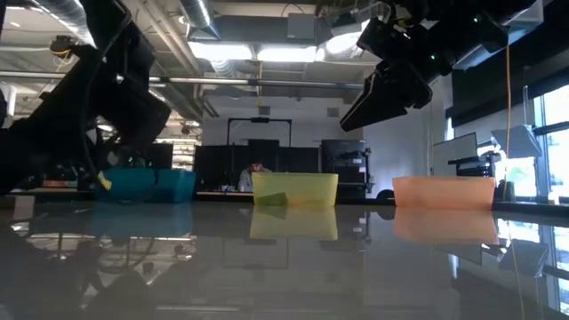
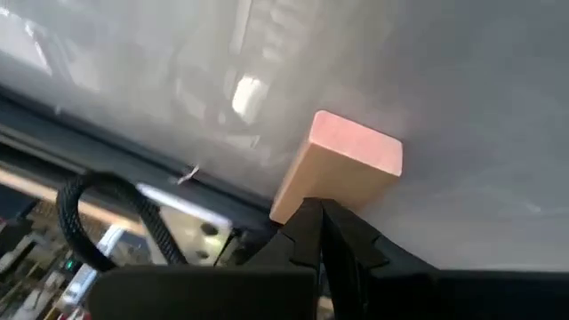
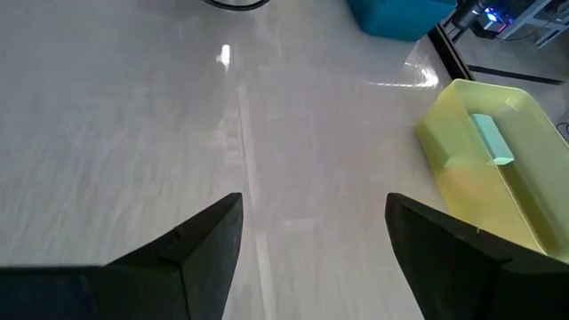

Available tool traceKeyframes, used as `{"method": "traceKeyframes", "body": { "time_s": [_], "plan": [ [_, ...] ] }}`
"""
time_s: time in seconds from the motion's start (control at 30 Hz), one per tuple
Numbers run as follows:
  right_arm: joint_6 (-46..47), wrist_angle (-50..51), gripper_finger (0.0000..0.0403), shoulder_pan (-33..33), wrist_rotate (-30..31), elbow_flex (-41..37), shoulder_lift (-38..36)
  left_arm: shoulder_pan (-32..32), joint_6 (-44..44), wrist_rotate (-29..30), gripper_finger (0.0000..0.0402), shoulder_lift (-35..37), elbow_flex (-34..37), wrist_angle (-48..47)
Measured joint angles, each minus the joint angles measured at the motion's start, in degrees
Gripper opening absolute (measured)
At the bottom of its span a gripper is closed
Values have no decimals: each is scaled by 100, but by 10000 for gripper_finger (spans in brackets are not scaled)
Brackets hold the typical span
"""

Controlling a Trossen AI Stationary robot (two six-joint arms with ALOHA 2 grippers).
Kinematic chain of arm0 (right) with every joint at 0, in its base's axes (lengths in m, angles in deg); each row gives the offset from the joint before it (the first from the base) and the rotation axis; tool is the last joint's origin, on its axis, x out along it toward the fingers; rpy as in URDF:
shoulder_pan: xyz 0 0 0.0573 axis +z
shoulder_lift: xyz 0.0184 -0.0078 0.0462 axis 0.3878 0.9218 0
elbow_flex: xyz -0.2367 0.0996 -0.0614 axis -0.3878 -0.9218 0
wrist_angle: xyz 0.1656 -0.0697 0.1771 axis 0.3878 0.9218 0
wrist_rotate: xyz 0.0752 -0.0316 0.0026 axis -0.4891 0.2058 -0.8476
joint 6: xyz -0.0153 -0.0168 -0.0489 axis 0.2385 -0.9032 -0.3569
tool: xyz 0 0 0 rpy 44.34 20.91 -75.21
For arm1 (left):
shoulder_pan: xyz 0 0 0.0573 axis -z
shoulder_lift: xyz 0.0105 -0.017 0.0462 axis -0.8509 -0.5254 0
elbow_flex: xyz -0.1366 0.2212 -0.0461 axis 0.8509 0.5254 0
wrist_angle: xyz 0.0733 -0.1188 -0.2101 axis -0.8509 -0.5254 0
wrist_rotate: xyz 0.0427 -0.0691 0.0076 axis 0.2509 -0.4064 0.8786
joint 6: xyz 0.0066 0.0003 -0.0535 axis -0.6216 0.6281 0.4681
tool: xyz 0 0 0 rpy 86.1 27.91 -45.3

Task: Sort blocks by size
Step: Put the brown rectangle block into the yellow bin

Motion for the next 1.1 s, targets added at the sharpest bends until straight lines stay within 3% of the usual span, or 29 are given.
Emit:
{"method": "traceKeyframes", "body": {
  "time_s": [0.2, 0.4, 0.83, 1.1],
  "plan": [
    [0, -9, 276, -2, 0, 0, 0, 277, -167, -8, 1, 4, -572, 320],
    [7, -9, 276, -1, 0, 0, 0, 596, -464, -2, 1, 6, -1090, 1225],
    [15, 2, 276, -1, -2, 0, 0, 706, -605, 138, 1, 3, -1137, 3208],
    [16, 17, 276, -1, -2, 0, -2, 780, -661, 238, 1, 427, -1480, 2977]
  ]
}}
